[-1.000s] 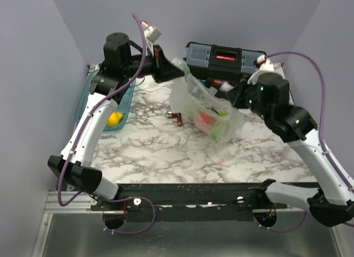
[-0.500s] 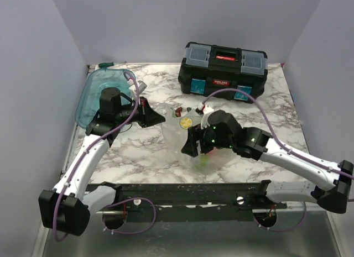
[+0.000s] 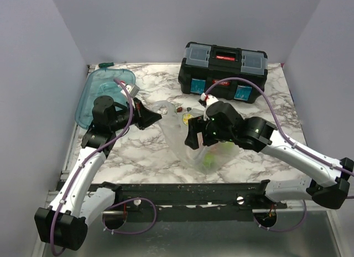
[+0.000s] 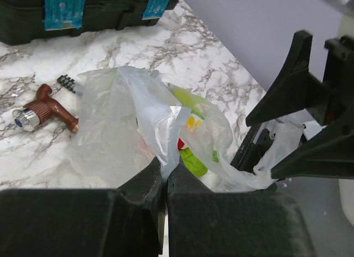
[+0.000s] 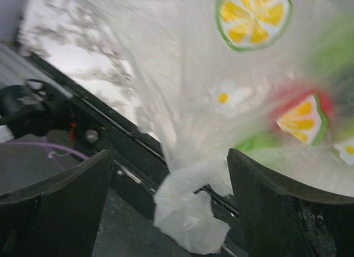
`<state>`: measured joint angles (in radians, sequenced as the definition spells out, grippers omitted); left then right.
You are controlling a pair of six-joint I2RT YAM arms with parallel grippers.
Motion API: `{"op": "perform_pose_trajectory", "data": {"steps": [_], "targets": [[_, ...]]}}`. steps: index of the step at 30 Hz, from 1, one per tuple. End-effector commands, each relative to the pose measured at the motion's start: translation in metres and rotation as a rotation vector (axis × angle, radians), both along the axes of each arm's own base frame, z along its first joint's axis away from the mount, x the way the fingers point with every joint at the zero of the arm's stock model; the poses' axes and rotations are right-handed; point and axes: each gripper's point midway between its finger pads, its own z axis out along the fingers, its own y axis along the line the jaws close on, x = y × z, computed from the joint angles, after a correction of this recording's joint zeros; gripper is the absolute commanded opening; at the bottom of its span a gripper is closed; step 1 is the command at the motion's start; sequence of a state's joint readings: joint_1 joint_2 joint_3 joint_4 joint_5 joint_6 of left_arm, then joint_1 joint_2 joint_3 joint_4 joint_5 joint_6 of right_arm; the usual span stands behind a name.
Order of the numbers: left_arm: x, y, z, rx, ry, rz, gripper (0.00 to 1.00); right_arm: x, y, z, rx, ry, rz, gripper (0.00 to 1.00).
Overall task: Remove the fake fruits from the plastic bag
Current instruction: Adjust the plastic bag at the center of the board.
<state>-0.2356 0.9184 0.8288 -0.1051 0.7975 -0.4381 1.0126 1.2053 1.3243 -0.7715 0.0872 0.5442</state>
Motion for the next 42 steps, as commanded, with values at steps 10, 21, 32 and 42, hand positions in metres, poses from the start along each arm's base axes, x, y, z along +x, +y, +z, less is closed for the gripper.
{"op": "perform_pose_trajectory", "data": {"steps": [10,21,32,42], "targets": [[0.046,0.016,-0.004,0.042,0.038,0.178,0.00,-0.104,0.008,-0.087,0.017,0.312,0.074,0.05],[0.038,0.015,-0.005,0.037,0.042,0.100,0.00,-0.098,0.020,-0.097,-0.037,0.127,-0.063,0.61],[0.017,0.016,-0.009,0.034,0.023,0.078,0.00,-0.030,0.002,-0.019,-0.416,-0.270,-0.154,1.00],[0.016,0.018,-0.007,0.038,0.026,0.087,0.00,0.011,0.038,-0.052,-0.544,-0.224,-0.207,0.83]]}}
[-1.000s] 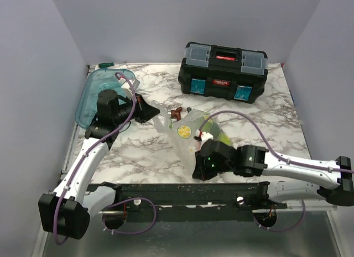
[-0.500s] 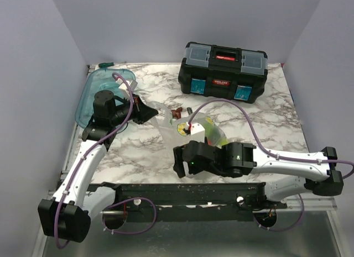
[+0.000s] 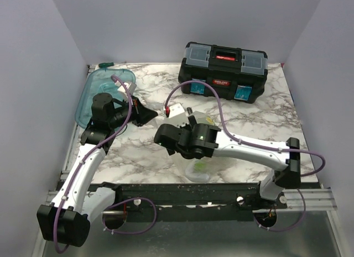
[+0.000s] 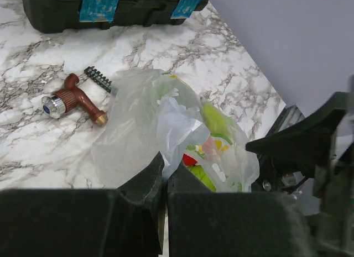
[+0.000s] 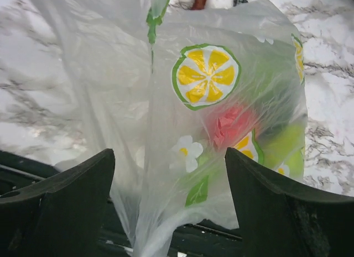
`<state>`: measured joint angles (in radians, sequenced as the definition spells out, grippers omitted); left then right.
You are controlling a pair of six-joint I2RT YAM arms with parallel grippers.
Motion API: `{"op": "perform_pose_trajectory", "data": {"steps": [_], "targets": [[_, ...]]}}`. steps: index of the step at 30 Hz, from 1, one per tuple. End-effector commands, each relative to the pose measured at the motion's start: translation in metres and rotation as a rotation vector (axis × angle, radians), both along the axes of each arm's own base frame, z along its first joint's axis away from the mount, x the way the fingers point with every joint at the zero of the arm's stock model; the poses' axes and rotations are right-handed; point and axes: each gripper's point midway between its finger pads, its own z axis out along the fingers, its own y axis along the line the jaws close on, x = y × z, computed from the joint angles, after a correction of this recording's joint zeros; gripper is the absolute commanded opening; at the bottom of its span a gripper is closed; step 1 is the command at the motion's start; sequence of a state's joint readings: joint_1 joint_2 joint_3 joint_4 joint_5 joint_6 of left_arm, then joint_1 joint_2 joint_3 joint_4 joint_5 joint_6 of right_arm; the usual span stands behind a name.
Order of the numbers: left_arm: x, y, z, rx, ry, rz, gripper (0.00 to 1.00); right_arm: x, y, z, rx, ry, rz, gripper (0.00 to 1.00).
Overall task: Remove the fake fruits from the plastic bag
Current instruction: Adjust the plastic bag at the center of the board.
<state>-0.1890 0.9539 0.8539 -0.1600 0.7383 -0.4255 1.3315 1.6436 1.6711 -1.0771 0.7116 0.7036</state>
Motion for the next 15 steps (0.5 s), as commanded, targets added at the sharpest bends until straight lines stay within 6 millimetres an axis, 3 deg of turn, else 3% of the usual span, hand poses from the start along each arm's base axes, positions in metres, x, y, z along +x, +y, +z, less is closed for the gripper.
{"op": "perform_pose_trajectory", "data": {"steps": [1,5,8,11,12,13,14,15], "targets": [[-0.004,0.001,0.004,0.005,-0.025,-0.017,0.00,0.006,-0.001,-0.027,-0.110,0.013,0.007,0.83],[-0.003,0.001,0.005,0.001,-0.019,-0.014,0.00,0.010,-0.009,-0.066,-0.224,0.034,-0.058,0.79],[-0.002,0.002,0.004,0.010,-0.021,-0.005,0.00,0.020,-0.043,-0.066,-0.377,-0.046,-0.207,0.69],[-0.001,0.006,0.004,0.032,-0.027,0.016,0.00,0.024,-0.057,-0.059,-0.428,-0.101,-0.233,0.62],[0.001,0.007,0.003,0.042,-0.032,0.028,0.00,0.026,-0.058,-0.056,-0.414,-0.111,-0.235,0.52],[0.003,0.010,0.003,0.055,-0.032,0.043,0.00,0.028,-0.059,-0.053,-0.404,-0.115,-0.228,0.24],[0.008,0.014,0.002,0.072,-0.032,0.077,0.00,0.032,-0.060,-0.047,-0.378,-0.114,-0.237,0.06],[0.014,0.022,-0.002,0.098,-0.020,0.134,0.00,0.037,-0.062,-0.038,-0.350,-0.118,-0.252,0.01]]}}
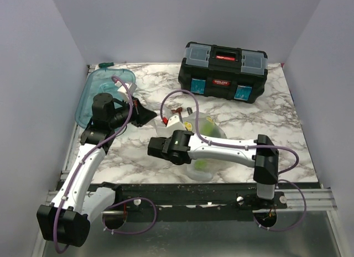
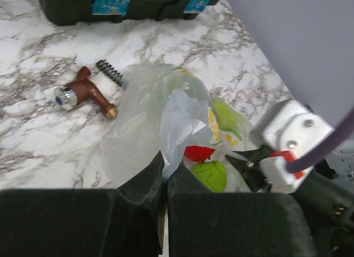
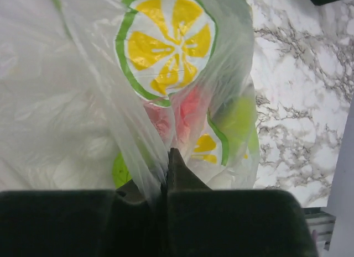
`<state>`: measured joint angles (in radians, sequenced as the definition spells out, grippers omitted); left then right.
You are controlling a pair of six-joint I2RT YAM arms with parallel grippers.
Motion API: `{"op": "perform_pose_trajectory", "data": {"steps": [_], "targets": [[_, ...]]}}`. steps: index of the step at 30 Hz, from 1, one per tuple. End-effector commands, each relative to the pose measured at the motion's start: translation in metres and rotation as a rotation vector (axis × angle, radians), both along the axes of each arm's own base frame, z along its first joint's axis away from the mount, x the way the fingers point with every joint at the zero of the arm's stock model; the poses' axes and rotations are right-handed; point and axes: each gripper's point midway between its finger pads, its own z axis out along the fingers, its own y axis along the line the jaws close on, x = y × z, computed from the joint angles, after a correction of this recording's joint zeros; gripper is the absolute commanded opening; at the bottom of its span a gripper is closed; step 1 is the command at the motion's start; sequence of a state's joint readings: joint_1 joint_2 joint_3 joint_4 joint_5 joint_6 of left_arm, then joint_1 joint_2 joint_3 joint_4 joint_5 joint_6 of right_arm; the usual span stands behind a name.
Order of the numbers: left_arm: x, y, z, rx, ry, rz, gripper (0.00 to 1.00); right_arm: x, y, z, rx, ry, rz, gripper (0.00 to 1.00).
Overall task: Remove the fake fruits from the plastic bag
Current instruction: Adjust the plastic bag at the center of the board.
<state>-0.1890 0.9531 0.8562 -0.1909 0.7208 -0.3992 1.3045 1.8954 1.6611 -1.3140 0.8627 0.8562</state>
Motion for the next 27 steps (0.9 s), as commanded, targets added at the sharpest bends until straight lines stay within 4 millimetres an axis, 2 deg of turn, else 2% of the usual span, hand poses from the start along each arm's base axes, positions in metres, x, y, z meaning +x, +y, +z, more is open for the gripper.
{"op": "perform_pose_trajectory", "data": {"steps": [1,3,4,5,7,8,10,11,14,18,19,20,21,23,25,27], "targets": [[0.019,0.026,0.002,0.097,-0.019,0.177,0.00,0.023,-0.020,0.052,0.067,-0.138,-0.058,0.01],[0.026,0.039,-0.002,0.140,0.004,0.259,0.00,0.032,-0.011,0.072,0.134,-0.157,-0.026,0.01],[0.028,0.043,-0.002,0.153,0.010,0.281,0.00,0.035,0.001,0.078,0.183,-0.150,0.013,0.01],[0.026,0.045,-0.002,0.156,0.023,0.291,0.06,0.036,0.012,0.081,0.213,-0.129,0.067,0.01],[0.018,0.043,0.003,0.141,0.039,0.283,0.26,0.040,0.027,0.084,0.299,-0.089,0.105,0.01],[0.011,0.043,0.006,0.130,0.040,0.279,0.39,0.041,0.033,0.084,0.325,-0.073,0.118,0.01],[-0.006,0.043,0.014,0.095,0.037,0.274,0.62,0.044,0.036,0.084,0.331,-0.062,0.119,0.01],[-0.015,0.045,0.016,0.080,0.043,0.289,0.69,0.045,0.036,0.084,0.326,-0.060,0.116,0.01],[-0.045,0.049,0.023,-0.006,0.054,0.324,0.98,0.048,0.036,0.087,0.338,-0.061,0.105,0.01],[-0.079,0.058,0.009,-0.076,0.117,0.390,0.99,0.050,0.037,0.094,0.383,-0.051,0.111,0.01],[-0.088,0.055,0.005,-0.104,0.118,0.371,0.97,0.050,0.038,0.094,0.393,-0.048,0.111,0.01],[-0.096,0.049,0.006,-0.143,0.114,0.333,0.93,0.050,0.038,0.094,0.399,-0.043,0.114,0.01],[-0.105,0.039,0.005,-0.184,0.116,0.265,0.81,0.049,0.038,0.094,0.404,-0.039,0.115,0.01],[-0.116,0.015,0.007,-0.275,0.148,0.107,0.65,0.047,0.040,0.095,0.415,-0.029,0.123,0.01],[-0.116,0.001,0.021,-0.372,0.129,0.021,0.51,0.045,0.042,0.096,0.432,-0.018,0.132,0.01],[-0.109,-0.001,0.030,-0.383,0.082,0.033,0.41,0.043,0.045,0.097,0.453,-0.011,0.142,0.01]]}}
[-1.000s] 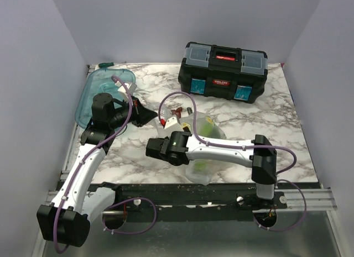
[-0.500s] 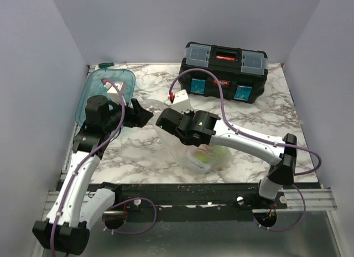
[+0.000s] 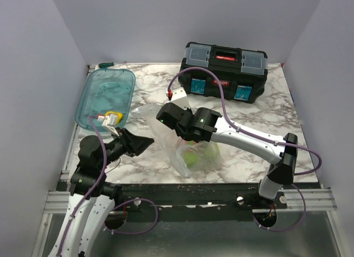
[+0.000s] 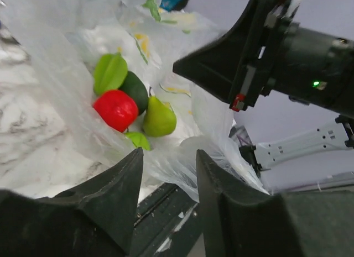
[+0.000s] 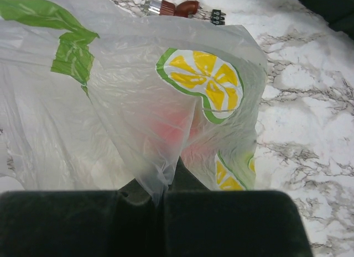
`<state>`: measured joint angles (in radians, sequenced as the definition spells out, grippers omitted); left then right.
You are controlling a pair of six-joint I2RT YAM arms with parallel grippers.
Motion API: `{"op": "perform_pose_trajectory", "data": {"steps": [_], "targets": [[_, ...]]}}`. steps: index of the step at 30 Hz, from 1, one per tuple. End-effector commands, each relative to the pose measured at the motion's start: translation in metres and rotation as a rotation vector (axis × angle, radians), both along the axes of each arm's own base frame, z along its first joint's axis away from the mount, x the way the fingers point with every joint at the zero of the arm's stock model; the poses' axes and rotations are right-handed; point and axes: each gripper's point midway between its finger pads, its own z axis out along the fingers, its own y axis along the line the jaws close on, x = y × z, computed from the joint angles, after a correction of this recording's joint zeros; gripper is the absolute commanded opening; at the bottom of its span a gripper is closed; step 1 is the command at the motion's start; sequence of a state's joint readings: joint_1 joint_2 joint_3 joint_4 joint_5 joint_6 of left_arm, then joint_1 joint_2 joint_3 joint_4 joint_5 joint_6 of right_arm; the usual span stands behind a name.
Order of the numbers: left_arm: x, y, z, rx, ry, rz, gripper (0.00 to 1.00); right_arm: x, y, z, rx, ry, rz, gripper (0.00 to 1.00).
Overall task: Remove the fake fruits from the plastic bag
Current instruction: Adjust the plastic bag at the center of the board.
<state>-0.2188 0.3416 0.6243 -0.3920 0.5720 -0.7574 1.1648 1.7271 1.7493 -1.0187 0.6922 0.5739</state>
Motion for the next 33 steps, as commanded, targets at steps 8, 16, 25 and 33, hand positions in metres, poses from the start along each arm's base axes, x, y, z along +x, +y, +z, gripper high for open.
{"op": "perform_pose_trajectory", "data": {"steps": [8,16,25,33], "targets": [[0.026,-0.070,-0.010,-0.144,0.143,-0.144,0.37,-0.006,0.015,0.029,0.161,0.003,0.039,0.01],[0.034,-0.097,-0.080,-0.121,0.293,-0.206,0.34,0.003,0.007,0.060,0.228,-0.088,0.005,0.01],[0.016,-0.080,-0.127,0.082,0.293,-0.197,0.45,0.020,-0.013,0.078,0.191,-0.150,-0.006,0.01],[0.015,-0.042,-0.161,0.322,0.331,-0.064,0.57,0.020,-0.026,0.078,0.181,-0.167,-0.025,0.01]]}}
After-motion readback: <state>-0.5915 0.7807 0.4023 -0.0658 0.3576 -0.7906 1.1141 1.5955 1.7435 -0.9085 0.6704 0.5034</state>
